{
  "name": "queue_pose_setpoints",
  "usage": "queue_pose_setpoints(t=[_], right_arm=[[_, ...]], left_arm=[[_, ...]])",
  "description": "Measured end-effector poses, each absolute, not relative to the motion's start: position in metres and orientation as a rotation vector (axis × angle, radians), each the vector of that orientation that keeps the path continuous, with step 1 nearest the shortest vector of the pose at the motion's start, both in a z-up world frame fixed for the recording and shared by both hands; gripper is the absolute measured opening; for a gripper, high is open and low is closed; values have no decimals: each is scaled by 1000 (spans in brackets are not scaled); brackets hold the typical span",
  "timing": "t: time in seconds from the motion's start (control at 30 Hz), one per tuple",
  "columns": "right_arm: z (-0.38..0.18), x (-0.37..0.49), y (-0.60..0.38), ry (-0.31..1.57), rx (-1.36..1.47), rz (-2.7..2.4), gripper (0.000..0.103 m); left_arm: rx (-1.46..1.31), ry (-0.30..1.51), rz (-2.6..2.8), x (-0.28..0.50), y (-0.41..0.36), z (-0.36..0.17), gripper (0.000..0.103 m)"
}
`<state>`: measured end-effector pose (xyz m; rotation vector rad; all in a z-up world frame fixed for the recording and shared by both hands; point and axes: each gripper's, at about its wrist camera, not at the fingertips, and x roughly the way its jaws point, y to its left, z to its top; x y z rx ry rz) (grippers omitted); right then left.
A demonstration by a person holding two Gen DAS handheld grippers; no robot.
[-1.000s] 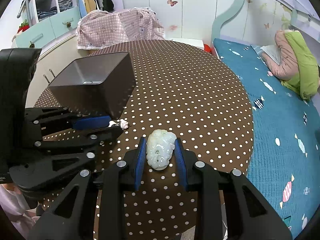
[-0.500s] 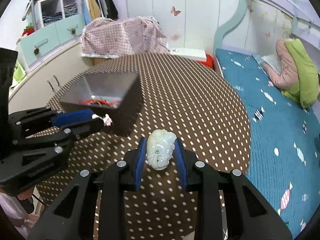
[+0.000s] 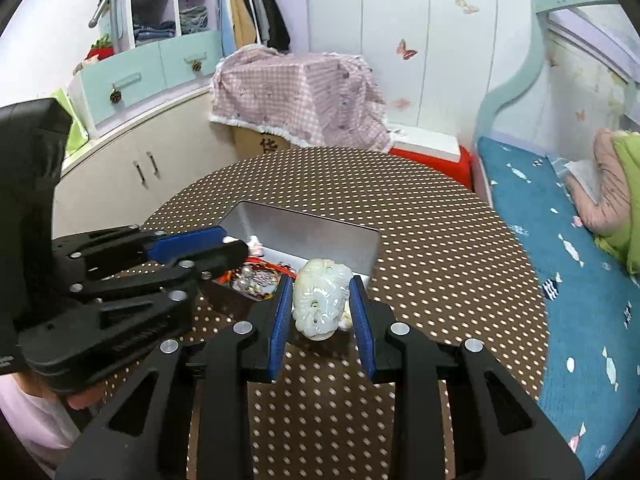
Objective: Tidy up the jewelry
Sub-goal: 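Lower the jade pendant and white charm into the box, open both tools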
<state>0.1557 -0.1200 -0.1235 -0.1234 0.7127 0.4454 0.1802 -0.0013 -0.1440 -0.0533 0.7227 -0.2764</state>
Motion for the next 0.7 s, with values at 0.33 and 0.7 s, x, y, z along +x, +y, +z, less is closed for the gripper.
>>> queue_pose_setpoints(t=[0.33, 0.7], right_arm=[[-138, 183, -96, 775, -146, 473, 27], [-148, 192, -95, 819, -136, 461, 28]], left_arm=[[-61, 757, -264, 204, 10, -153, 31], [-60, 767, -254, 211, 17, -152, 37]])
